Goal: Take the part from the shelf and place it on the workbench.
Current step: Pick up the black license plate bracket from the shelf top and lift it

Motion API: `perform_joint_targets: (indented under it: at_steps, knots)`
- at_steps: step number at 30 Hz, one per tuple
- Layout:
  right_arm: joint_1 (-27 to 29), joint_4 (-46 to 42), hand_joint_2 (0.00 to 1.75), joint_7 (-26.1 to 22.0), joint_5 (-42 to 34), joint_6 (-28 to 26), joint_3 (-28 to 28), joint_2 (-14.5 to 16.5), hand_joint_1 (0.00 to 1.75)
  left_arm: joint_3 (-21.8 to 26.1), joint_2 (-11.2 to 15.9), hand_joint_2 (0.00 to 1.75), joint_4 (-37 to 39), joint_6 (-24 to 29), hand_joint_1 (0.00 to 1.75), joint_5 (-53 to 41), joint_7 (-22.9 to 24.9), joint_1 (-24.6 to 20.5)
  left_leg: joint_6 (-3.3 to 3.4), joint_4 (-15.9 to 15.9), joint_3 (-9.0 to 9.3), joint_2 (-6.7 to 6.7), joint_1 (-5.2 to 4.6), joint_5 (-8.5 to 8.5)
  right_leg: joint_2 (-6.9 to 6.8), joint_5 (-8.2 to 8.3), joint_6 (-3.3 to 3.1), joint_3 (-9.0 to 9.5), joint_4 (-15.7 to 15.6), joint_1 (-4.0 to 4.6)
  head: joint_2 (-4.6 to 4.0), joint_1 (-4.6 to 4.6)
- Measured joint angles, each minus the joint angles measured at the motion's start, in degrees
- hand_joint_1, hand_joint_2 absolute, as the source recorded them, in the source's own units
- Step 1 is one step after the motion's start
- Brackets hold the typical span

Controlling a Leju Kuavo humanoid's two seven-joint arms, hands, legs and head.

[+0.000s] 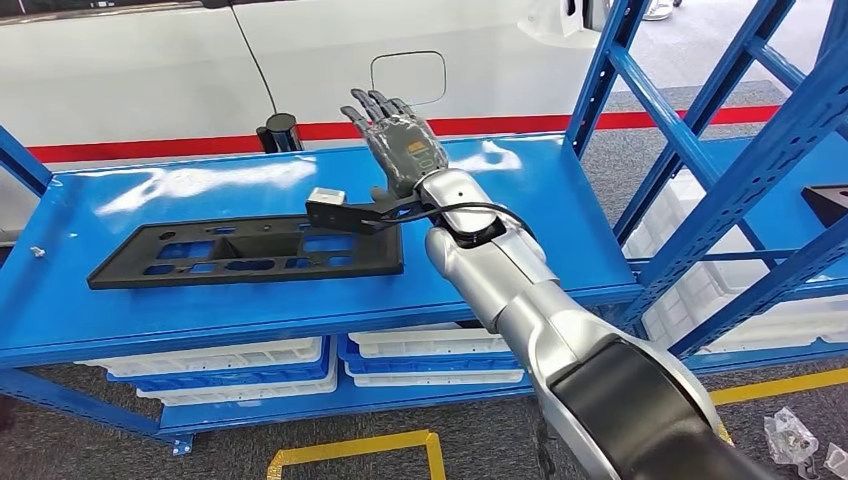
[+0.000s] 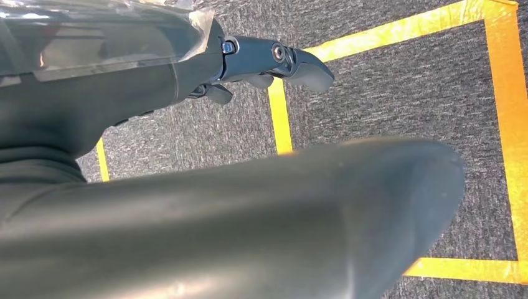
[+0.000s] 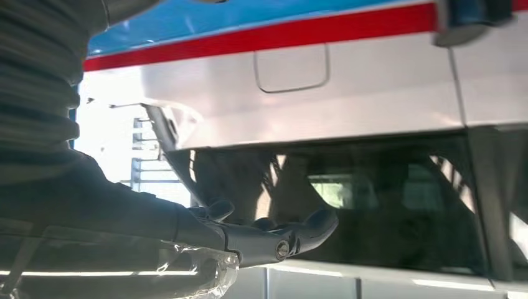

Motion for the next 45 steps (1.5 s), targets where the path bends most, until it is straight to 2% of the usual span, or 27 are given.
perform_joint_targets:
  at_steps: [7, 16, 25, 38, 45]
  knots:
    - [2.2, -9.7, 1.75, -0.7, -3.0, 5.7, 3.2, 2.3, 0.00, 0.1, 0.0, 0.00, 0.0, -0.2, 0.00, 0.1, 0.0, 0.0, 0.00, 0.0, -0.01, 0.01, 0.00, 0.00, 0.00, -0.01, -0.01, 0.00, 0.0, 0.00, 0.00, 0.01]
    - [7.2, -16.6, 1.75, -1.2, -5.9, 14.8, 7.7, 2.7, 0.00, 0.2, 0.0, 0.00, 0.0, -0.2, 0.00, 0.6, 0.0, 0.3, -0.04, 0.0, 0.00, -0.01, 0.00, -0.03, -0.01, -0.01, -0.01, 0.01, 0.0, 0.00, 0.00, 0.01]
    - [11.1, -16.6, 1.75, -2.6, -7.3, 17.2, 11.1, 2.5, 0.00, 0.7, 0.0, 0.00, 0.0, 0.0, 0.00, 1.2, 0.2, 0.6, -0.05, 0.0, -0.01, 0.00, 0.00, -0.03, 0.00, -0.01, -0.02, 0.00, 0.0, 0.00, 0.00, 0.01]
    - [10.2, -12.5, 1.75, -3.1, -9.7, 19.0, 15.9, 1.9, 0.00, 0.8, 1.6, 0.00, 0.0, -1.2, 0.00, 0.3, -0.1, 0.2, -0.05, 0.0, 0.01, 0.01, 0.00, -0.03, 0.00, -0.01, -0.02, 0.00, 0.0, 0.00, 0.00, 0.00]
    - [8.9, -8.8, 1.75, -0.1, -10.9, 19.0, 16.9, 1.8, 0.00, 0.6, 1.9, 0.00, 0.0, -1.4, 0.00, 0.0, 0.2, -0.2, -0.05, 0.0, 0.00, 0.01, 0.00, -0.03, 0.00, -0.01, -0.02, 0.01, 0.0, 0.00, 0.00, 0.02]
